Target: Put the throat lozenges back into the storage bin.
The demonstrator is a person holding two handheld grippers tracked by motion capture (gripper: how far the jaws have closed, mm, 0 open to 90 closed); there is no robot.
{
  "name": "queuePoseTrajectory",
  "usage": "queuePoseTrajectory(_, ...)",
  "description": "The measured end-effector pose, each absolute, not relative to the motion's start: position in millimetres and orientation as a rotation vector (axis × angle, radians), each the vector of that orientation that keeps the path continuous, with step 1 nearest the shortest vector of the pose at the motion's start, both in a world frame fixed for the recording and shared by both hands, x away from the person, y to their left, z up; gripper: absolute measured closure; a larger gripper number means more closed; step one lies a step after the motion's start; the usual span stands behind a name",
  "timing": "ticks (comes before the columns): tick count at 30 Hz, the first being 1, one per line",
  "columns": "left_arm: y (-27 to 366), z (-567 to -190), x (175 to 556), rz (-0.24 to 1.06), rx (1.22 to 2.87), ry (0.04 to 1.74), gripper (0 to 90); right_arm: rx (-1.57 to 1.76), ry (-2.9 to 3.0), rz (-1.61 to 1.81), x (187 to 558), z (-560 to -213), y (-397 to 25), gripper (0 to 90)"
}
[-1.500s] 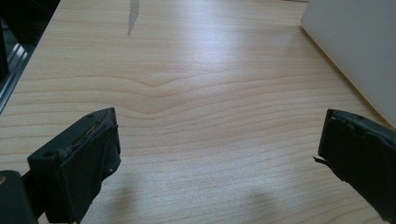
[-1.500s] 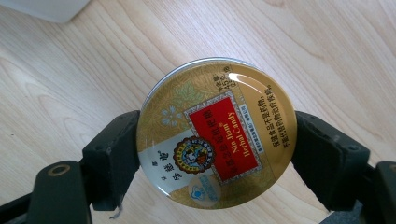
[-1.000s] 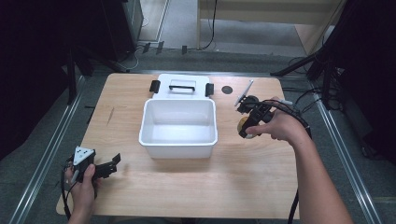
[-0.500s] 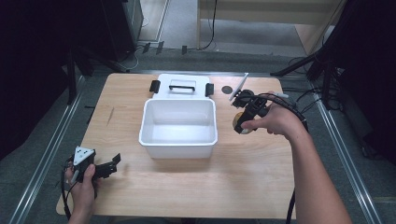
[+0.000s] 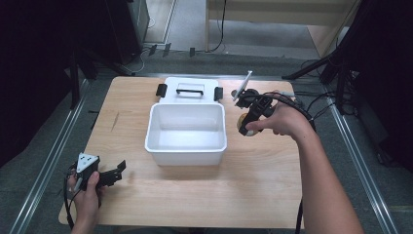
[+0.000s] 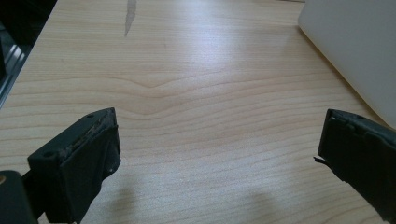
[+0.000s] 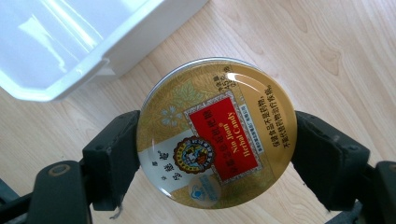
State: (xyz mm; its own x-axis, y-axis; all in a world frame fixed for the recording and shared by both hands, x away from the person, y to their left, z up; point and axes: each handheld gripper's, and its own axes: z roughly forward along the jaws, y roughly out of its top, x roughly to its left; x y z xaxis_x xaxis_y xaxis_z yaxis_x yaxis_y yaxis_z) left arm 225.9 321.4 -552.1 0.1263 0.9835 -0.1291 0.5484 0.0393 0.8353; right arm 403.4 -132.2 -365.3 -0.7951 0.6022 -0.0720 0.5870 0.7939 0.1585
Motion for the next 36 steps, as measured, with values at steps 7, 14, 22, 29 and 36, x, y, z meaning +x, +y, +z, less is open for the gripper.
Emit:
queuePoseTrajectory(7, 320.8, -552.0, 225.9, 0.692, 1.614, 1.522, 0.0, 0.911, 2.875, 0.188, 404.5, -361.7, -118.0, 20.7)
queuePoseTrajectory(14, 321.1, -552.0, 225.8, 0.693, 1.616, 1.521, 0.0, 0.871, 2.884, 0.186, 406.4, -356.1, -104.8, 20.7)
queuePoseTrajectory(22, 321.2, -552.0, 225.8, 0.692, 1.614, 1.522, 0.0, 0.828, 2.895, 0.177, 409.1, -351.0, -89.8, 20.8)
queuePoseTrajectory(29, 321.2, -552.0, 225.6, 0.693, 1.615, 1.519, 0.0, 0.782, 2.904, 0.167, 411.0, -350.0, -74.7, 20.7)
queuePoseTrajectory(36, 321.4, -552.0, 225.6, 0.691, 1.614, 1.52, 0.0, 0.693, 2.918, 0.167, 410.2, -349.6, -56.4, 20.7)
